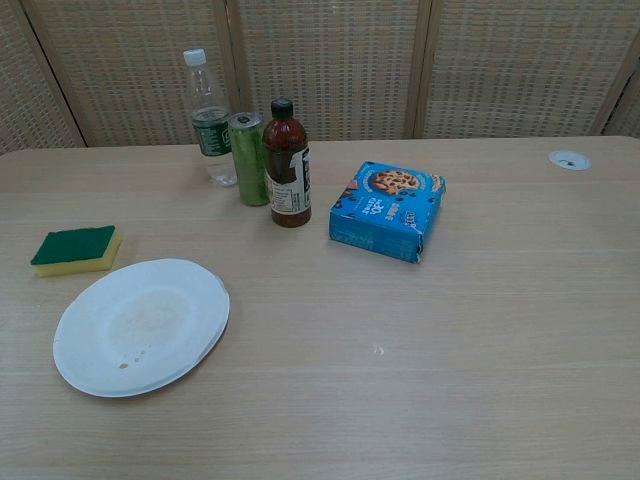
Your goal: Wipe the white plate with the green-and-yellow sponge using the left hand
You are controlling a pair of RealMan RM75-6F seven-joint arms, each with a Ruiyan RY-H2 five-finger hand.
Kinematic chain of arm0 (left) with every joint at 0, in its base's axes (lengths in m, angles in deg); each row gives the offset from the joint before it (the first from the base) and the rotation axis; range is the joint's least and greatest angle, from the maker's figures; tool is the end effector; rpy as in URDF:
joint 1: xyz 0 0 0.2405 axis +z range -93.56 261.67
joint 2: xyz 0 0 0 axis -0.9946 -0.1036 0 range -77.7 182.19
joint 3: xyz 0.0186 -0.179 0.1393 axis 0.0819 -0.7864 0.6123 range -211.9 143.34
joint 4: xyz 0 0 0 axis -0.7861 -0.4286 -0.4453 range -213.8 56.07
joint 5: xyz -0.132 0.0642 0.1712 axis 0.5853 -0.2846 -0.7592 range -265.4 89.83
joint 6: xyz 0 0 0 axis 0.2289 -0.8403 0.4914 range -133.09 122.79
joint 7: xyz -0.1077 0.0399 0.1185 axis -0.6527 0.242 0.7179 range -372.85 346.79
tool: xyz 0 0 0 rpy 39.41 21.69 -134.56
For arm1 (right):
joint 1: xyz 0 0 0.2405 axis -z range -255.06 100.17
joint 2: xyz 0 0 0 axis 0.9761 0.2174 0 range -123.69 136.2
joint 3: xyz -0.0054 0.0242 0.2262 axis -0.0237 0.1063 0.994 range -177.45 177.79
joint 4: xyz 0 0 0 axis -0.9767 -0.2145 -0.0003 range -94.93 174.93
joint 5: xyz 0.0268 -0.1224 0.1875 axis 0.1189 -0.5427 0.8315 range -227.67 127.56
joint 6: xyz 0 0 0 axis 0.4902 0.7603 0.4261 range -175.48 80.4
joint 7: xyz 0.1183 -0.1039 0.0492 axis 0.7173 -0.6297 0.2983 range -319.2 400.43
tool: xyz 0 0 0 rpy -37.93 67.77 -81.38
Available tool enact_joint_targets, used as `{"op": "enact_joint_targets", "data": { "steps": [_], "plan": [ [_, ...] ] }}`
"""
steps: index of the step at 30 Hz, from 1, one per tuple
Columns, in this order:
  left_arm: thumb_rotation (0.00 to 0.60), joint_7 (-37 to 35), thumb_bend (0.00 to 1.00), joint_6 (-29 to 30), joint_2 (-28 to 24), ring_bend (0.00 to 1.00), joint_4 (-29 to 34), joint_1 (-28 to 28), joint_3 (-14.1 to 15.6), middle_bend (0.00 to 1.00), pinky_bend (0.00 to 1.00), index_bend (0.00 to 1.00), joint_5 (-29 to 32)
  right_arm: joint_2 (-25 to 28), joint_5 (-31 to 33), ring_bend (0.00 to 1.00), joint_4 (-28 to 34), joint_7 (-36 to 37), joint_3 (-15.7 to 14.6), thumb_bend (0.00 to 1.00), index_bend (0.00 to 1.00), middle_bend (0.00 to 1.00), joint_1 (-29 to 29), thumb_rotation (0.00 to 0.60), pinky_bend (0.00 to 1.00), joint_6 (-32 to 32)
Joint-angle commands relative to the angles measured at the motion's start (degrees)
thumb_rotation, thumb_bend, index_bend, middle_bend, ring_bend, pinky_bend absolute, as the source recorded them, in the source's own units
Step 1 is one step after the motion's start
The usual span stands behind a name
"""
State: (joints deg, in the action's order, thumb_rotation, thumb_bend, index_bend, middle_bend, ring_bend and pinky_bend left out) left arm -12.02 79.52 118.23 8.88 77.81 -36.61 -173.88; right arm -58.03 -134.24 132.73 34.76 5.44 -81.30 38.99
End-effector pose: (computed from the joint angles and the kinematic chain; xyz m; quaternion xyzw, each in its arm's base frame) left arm -0.3009 0.2075 0.1284 -0.6123 -0.3651 -0.3731 0.5938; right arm -0.2923 -0.2049 0.1434 0.5848 -0.3535 0.3715 0.6286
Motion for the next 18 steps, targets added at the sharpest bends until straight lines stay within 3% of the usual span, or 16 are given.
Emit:
{"op": "enact_joint_targets", "data": {
  "steps": [1,10,13,18],
  "plan": [
    [0.600,-0.1,0.00,0.2,0.0,0.00,0.0,0.1,0.0,0.00,0.00,0.00,-0.1,0.1,0.0,0.00,0.1,-0.1,-0.1,0.00,0.00,0.00,0.0,0.600,0.00,-0.1],
    [0.600,-1.8,0.00,-1.9,-0.5,0.00,-0.5,-1.1,-0.1,0.00,0.00,0.00,-0.2,0.3,-0.2,0.00,0.8,0.1,-0.3,0.00,0.00,0.00,0.2,0.600,0.00,0.0],
    [0.600,-6.1,0.00,-7.1,-1.6,0.00,-2.4,-4.9,-1.3,0.00,0.00,0.00,-0.2,0.6,-0.5,0.00,1.0,0.3,-0.3,0.00,0.00,0.00,0.2,0.600,0.00,0.1],
    [0.600,-6.7,0.00,-17.8,-0.9,0.00,-7.8,-12.5,-2.9,0.00,0.00,0.00,0.3,0.7,0.2,0.00,0.9,0.4,0.1,0.00,0.00,0.00,-0.1,0.600,0.00,-0.6]
  ]
}}
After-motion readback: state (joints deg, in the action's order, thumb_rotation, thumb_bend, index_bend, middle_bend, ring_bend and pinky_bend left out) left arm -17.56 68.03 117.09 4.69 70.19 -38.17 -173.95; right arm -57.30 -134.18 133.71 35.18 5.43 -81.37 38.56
